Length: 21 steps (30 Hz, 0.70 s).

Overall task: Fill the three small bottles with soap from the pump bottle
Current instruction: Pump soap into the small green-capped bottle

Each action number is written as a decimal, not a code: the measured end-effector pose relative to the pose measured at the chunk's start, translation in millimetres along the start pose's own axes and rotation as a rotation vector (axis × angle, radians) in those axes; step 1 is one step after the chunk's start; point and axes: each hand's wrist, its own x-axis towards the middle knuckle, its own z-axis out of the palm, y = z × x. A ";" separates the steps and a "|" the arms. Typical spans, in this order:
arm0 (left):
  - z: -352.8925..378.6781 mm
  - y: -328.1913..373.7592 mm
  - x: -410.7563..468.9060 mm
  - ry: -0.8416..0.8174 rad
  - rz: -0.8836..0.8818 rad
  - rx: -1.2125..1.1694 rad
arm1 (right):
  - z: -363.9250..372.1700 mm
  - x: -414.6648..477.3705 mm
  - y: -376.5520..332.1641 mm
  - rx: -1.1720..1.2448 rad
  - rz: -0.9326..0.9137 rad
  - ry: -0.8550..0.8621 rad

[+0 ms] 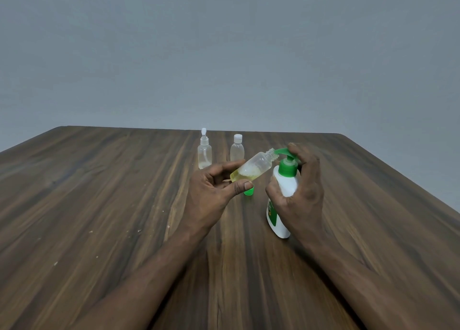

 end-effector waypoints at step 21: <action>-0.2 -2.5 0.4 0.011 -0.018 0.031 | 1.1 0.2 -0.8 0.006 -0.007 0.010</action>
